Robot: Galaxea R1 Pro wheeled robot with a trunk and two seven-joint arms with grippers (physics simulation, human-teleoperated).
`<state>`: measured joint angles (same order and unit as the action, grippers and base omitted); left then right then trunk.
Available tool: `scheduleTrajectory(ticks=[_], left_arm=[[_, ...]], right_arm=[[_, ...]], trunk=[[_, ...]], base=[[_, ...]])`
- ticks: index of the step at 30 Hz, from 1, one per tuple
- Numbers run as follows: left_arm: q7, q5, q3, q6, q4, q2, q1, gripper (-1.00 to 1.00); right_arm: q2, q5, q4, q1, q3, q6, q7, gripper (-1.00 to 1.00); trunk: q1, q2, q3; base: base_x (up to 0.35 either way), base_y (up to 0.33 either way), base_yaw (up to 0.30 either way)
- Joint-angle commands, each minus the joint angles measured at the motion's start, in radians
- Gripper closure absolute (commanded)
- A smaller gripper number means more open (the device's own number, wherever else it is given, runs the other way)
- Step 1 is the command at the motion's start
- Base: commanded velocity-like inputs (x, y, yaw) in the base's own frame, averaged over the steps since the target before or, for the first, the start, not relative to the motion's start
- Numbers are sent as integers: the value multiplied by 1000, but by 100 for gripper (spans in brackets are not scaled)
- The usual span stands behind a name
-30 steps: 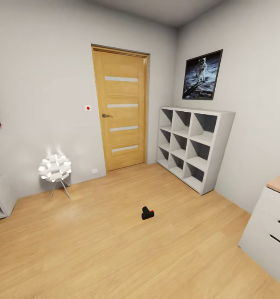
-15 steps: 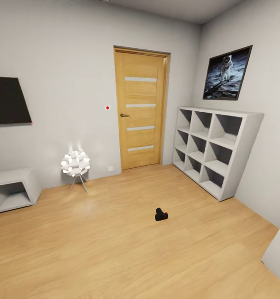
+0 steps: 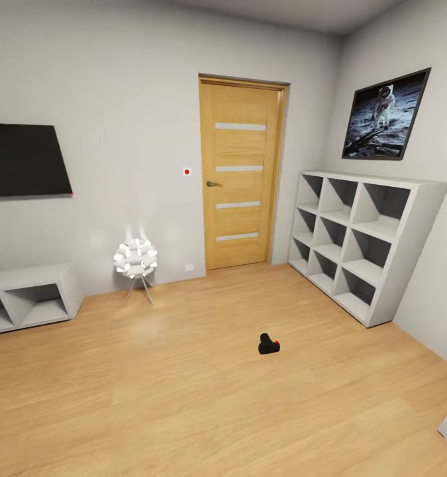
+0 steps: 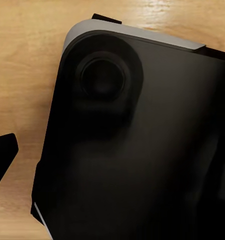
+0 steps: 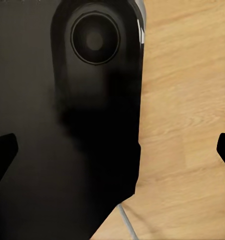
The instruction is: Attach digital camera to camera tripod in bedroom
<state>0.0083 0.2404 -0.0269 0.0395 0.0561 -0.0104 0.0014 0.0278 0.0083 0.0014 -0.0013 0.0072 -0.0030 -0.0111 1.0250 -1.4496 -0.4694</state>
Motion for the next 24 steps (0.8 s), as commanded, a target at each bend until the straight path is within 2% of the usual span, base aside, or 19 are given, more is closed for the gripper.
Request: scheduleTrajectory(ticks=[1, 11, 24], left_arm=[[1, 3, -2, 2, 1, 0, 0, -100], [0, 2, -2, 2, 0, 0, 0, -100], [0, 2, 1, 2, -2, -2, 0, -100]], right_arm=[[0, 1, 0, 0, 1, -1, -1, -100], [3, 1, 0, 0, 1, -8, -1, -100], [2, -2, 0, 0, 1, -10, -3, -100]], trunk=[[0, 0, -1], [0, 0, -1], [0, 0, -1]], base=[[0, 0, 19], [28, 0, 5], [282, 0, 0]])
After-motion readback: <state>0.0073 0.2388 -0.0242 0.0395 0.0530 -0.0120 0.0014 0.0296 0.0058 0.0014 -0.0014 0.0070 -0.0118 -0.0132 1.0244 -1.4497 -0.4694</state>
